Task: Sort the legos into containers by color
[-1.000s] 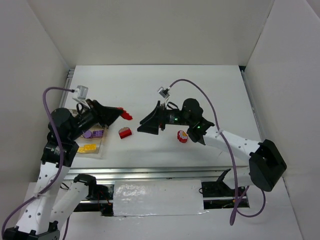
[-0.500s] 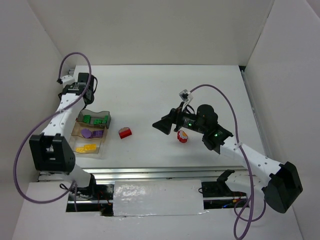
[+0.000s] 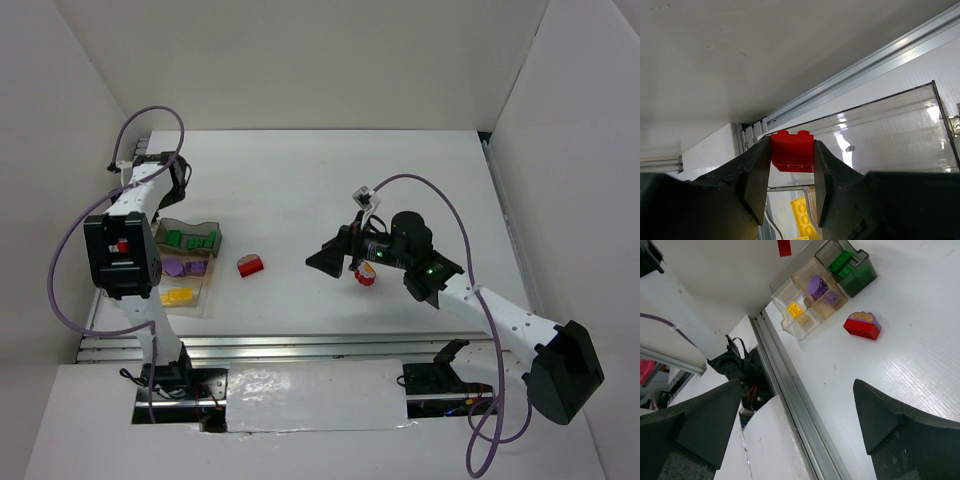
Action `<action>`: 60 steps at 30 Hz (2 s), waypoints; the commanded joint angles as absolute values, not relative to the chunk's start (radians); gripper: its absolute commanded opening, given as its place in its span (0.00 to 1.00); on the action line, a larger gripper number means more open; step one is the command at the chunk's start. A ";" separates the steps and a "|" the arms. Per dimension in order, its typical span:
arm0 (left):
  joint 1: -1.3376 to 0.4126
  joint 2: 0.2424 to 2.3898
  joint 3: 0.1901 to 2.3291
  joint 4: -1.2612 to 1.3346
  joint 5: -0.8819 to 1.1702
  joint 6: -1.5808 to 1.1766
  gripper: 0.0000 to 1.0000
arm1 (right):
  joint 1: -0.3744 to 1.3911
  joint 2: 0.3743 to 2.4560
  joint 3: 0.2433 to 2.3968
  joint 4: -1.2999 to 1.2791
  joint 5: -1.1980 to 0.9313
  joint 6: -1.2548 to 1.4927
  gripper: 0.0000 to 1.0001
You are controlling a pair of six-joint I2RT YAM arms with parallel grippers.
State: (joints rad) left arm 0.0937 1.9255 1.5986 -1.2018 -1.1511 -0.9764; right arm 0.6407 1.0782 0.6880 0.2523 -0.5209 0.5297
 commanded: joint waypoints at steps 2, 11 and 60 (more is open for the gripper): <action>0.115 1.914 1.580 -1.194 -1.184 -1.012 0.11 | 0.635 1.051 0.699 0.261 -0.549 0.508 1.00; 0.138 1.905 1.551 -1.135 -1.144 -0.980 0.82 | 0.635 1.065 0.722 0.244 -0.560 0.514 1.00; -0.446 1.627 1.017 -0.382 -0.222 -0.402 1.00 | 0.630 0.867 0.787 -0.144 -0.463 0.479 1.00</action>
State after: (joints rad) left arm -0.4549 1.6032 1.0153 -0.4160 -0.2592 -0.4099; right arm 0.6342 0.8692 0.7761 -0.1890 -0.4366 0.4774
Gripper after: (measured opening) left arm 0.994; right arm 0.996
